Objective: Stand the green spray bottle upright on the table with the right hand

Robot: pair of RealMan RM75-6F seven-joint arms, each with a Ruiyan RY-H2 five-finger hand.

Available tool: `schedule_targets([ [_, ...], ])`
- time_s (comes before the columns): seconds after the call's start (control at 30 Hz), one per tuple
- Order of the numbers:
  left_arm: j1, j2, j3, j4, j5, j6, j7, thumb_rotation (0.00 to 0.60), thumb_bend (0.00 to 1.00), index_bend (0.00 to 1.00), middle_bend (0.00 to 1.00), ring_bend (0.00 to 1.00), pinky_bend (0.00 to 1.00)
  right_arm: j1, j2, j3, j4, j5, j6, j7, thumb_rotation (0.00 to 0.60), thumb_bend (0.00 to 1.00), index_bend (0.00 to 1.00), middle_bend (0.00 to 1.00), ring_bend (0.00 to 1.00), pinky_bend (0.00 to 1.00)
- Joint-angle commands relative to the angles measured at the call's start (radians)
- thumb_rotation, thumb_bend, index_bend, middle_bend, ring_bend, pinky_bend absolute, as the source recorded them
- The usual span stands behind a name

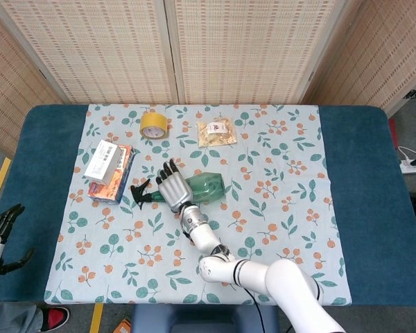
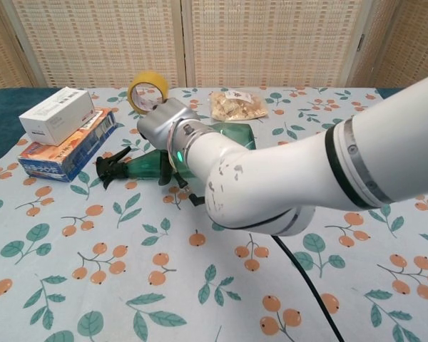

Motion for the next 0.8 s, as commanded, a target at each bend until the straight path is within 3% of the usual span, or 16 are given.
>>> schedule_targets([
  [0.03, 0.001, 0.001, 0.001, 0.001, 0.001, 0.000, -0.004, 0.600, 0.30, 0.01, 0.00, 0.00, 0.06, 0.003, -0.018, 0.004, 0.032, -0.007, -0.010, -0.007, 0.600, 0.00, 0.22, 0.16, 0.00, 0.00],
  [0.23, 0.005, 0.004, 0.002, 0.002, -0.004, -0.002, -0.017, 0.600, 0.30, 0.01, 0.00, 0.00, 0.06, 0.000, -0.042, 0.005, 0.082, -0.041, -0.012, 0.004, 0.600, 0.00, 0.33, 0.25, 0.00, 0.00],
  [0.63, 0.008, 0.008, 0.003, 0.001, -0.007, -0.006, -0.028, 0.600, 0.30, 0.01, 0.00, 0.00, 0.06, -0.013, -0.096, 0.004, 0.172, -0.181, 0.038, 0.101, 0.600, 0.00, 0.64, 0.47, 0.18, 0.06],
  [0.8, 0.009, 0.008, 0.003, 0.004, -0.009, -0.010, -0.034, 0.600, 0.30, 0.01, 0.00, 0.00, 0.06, -0.019, -0.097, 0.009, 0.176, -0.219, 0.054, 0.120, 0.600, 0.00, 0.68, 0.50, 0.21, 0.07],
])
